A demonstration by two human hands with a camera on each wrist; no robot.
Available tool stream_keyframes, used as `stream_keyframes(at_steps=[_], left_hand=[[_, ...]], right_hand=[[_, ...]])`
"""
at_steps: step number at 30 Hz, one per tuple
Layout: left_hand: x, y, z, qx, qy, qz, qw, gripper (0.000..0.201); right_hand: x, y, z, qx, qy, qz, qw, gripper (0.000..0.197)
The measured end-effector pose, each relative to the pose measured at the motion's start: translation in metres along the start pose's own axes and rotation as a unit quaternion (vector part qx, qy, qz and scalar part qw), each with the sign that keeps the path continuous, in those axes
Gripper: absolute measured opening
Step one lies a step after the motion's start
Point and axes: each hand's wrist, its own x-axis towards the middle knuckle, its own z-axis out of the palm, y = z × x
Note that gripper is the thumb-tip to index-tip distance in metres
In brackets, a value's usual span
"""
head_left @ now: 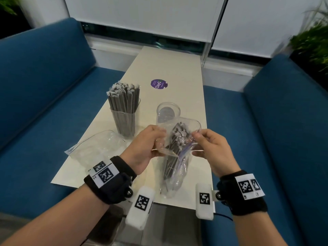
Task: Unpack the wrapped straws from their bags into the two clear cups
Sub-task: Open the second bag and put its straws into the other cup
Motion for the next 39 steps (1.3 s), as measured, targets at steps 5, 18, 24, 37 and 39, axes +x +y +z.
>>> stream_keyframes(at_steps=[5, 18, 24, 37, 39], left_hand=[[0.001, -0.004, 0.004, 0.107, 0.029, 0.024, 0.994, 0.020], [0.007, -0.006, -0.009, 0.082, 0.107, 0.062, 0.989, 0.043], [0.003, 0.002, -0.002, 0.131, 0.091, 0.039, 0.986, 0.033], [-0.002, 0.003, -0.001, -0.107, 0.034, -0.051, 0.992, 0.013], [-0.001, 0.002, 0.001, -0.061, 0.034, -0.044, 0.997, 0.014]], right_hand=[[0.004, -0.003, 0.003, 0.138, 0.019, 0.009, 0.990, 0.021], [-0.006, 0.001, -0.023, -0.309, -0.001, -0.029, 0.951, 0.043], [-0.010, -0.007, -0.007, 0.010, 0.048, -0.089, 0.995, 0.021], [-0.004, 0.007, -0.008, -0.229, 0.128, -0.059, 0.963, 0.024], [-0.005, 0.006, -0.007, -0.282, 0.156, -0.050, 0.945, 0.031]])
